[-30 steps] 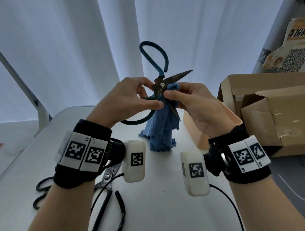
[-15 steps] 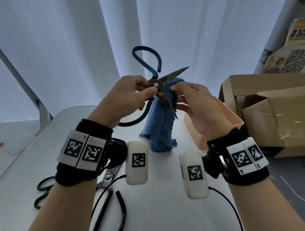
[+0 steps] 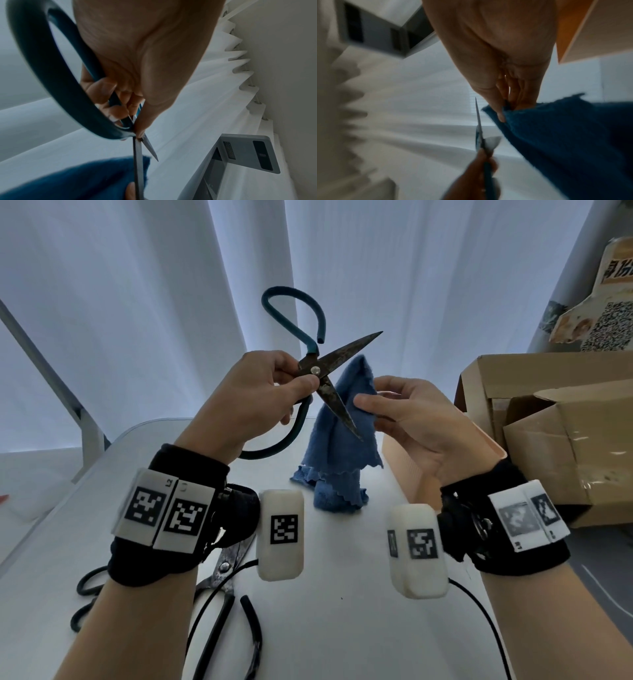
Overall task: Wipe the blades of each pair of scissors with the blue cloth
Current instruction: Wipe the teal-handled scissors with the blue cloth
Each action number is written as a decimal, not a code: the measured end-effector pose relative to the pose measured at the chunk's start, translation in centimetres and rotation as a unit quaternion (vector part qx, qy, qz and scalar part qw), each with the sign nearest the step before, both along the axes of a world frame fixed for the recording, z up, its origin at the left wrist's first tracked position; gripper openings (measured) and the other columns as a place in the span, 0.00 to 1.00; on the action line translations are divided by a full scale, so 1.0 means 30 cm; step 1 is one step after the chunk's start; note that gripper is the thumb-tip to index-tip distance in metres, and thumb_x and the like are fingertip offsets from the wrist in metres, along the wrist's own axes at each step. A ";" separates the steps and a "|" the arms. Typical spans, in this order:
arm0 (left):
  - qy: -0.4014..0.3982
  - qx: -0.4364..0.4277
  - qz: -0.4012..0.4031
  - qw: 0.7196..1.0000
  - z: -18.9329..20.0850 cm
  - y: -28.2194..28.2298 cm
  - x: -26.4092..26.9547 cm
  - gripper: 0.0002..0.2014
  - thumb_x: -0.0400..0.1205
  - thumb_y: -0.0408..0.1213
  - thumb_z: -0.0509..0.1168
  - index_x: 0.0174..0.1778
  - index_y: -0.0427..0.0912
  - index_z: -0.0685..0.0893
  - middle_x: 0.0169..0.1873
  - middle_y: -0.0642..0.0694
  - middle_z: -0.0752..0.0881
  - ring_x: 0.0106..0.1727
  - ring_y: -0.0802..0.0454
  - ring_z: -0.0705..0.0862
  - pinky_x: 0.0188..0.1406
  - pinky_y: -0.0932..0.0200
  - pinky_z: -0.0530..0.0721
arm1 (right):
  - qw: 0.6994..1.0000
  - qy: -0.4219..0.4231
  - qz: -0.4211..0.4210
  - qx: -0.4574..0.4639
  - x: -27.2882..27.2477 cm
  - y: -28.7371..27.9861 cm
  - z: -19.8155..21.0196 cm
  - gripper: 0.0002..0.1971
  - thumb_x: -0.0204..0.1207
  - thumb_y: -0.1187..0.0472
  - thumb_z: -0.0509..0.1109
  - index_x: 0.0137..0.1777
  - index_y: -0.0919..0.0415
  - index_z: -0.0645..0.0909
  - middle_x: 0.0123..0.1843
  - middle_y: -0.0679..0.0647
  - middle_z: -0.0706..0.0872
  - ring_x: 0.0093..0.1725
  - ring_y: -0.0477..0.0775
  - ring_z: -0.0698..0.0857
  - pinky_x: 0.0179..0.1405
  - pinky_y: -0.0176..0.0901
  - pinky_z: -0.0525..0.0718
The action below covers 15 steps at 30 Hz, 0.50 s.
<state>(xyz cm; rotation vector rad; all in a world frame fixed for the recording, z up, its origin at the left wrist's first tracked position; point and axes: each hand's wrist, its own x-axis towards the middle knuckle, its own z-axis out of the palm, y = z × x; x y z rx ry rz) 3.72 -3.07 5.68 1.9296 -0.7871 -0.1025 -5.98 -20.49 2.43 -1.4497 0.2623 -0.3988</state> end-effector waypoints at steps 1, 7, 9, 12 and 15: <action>-0.003 0.003 0.003 1.000 -0.002 0.002 0.003 0.06 0.84 0.40 0.69 0.50 0.41 0.87 0.36 0.48 0.91 0.25 0.57 0.77 0.26 0.72 0.75 | 0.998 0.017 -0.012 -0.056 -0.003 0.000 0.001 0.04 0.79 0.68 0.73 0.52 0.66 0.84 0.48 0.64 0.90 0.42 0.52 0.90 0.45 0.41 0.91; -0.019 0.022 0.010 1.000 -0.008 0.009 0.016 0.07 0.84 0.41 0.69 0.51 0.41 0.87 0.36 0.49 0.90 0.23 0.60 0.78 0.28 0.70 0.75 | 0.999 0.012 -0.043 -0.031 -0.003 -0.004 0.003 0.08 0.83 0.58 0.71 0.47 0.63 0.84 0.42 0.56 0.89 0.36 0.46 0.88 0.38 0.36 0.88; -0.025 0.027 0.008 0.999 -0.009 0.008 0.016 0.07 0.84 0.41 0.69 0.50 0.40 0.87 0.35 0.49 0.89 0.22 0.61 0.78 0.25 0.73 0.74 | 0.998 -0.033 0.000 0.062 -0.006 -0.005 0.011 0.09 0.84 0.58 0.69 0.52 0.64 0.85 0.45 0.55 0.90 0.44 0.50 0.89 0.54 0.42 0.89; -0.035 0.028 0.009 0.999 -0.014 0.002 0.015 0.08 0.83 0.41 0.70 0.49 0.39 0.87 0.26 0.55 0.86 0.21 0.61 0.78 0.24 0.75 0.73 | 0.984 -0.060 0.076 0.148 -0.013 0.002 0.021 0.10 0.84 0.59 0.68 0.57 0.65 0.85 0.53 0.60 0.89 0.53 0.56 0.88 0.63 0.50 0.87; -0.048 0.025 0.014 0.998 -0.017 -0.003 0.016 0.08 0.83 0.39 0.71 0.48 0.38 0.87 0.25 0.55 0.83 0.19 0.63 0.78 0.25 0.76 0.75 | 0.977 -0.062 0.118 0.167 -0.010 0.017 0.022 0.08 0.80 0.67 0.67 0.54 0.68 0.85 0.55 0.65 0.87 0.54 0.59 0.87 0.60 0.50 0.88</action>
